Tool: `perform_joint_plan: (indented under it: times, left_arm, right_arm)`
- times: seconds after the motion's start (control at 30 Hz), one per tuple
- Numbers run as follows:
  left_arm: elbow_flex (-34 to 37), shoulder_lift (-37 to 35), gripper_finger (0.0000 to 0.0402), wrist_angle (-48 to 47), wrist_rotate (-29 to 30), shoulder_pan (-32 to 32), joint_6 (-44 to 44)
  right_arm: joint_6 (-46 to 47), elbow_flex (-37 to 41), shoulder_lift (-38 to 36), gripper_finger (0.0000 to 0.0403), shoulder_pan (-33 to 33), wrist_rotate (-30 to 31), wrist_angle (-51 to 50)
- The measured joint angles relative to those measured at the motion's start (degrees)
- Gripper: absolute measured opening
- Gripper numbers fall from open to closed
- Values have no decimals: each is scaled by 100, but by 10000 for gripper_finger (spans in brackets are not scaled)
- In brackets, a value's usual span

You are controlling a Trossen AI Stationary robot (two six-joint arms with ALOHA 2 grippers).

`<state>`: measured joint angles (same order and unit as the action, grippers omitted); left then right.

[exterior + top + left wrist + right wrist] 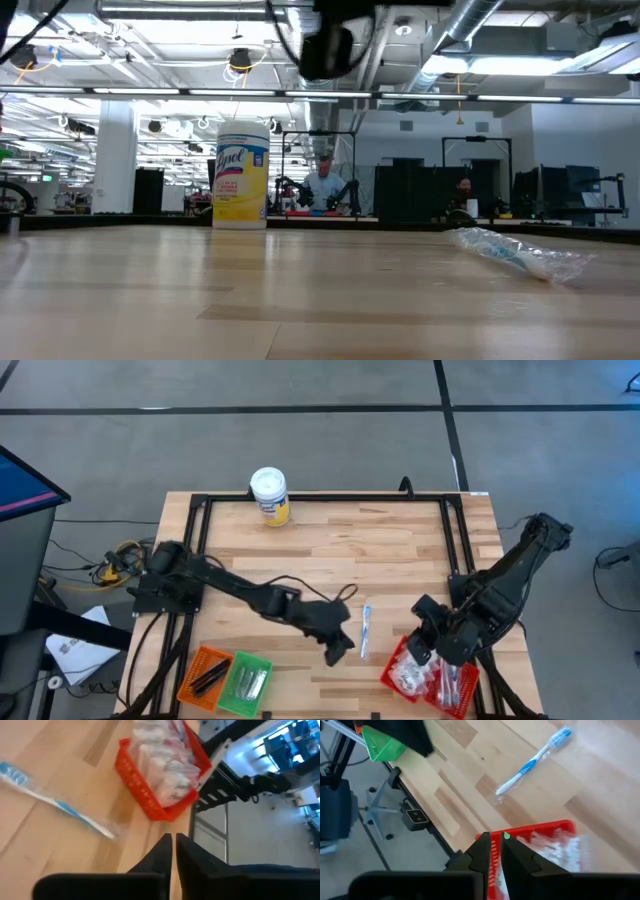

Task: Pick & Place Travel size toiletries
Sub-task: Put the blue toothbrush into the right red basket

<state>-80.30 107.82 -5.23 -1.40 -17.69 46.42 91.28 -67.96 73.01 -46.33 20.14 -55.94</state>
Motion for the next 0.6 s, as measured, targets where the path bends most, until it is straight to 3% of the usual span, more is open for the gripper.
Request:
perform_joint_plan:
  times: [0.23, 0.43, 0.6]
  left_arm:
    - [-1143, 830, 1, -1094, -214, 496, 70]
    - [-2100, 1596, 1, -1052, -609, 778, 343]
    - [-2620, 2338, 0, -1108, -863, 887, 822]
  right_arm:
    - [-874, -2, -311, 22, -2, 59, -191]
    - [-1584, 0, -722, 2, -19, 303, -283]
    - [-2008, 0, -1150, 5, -20, 844, -309]
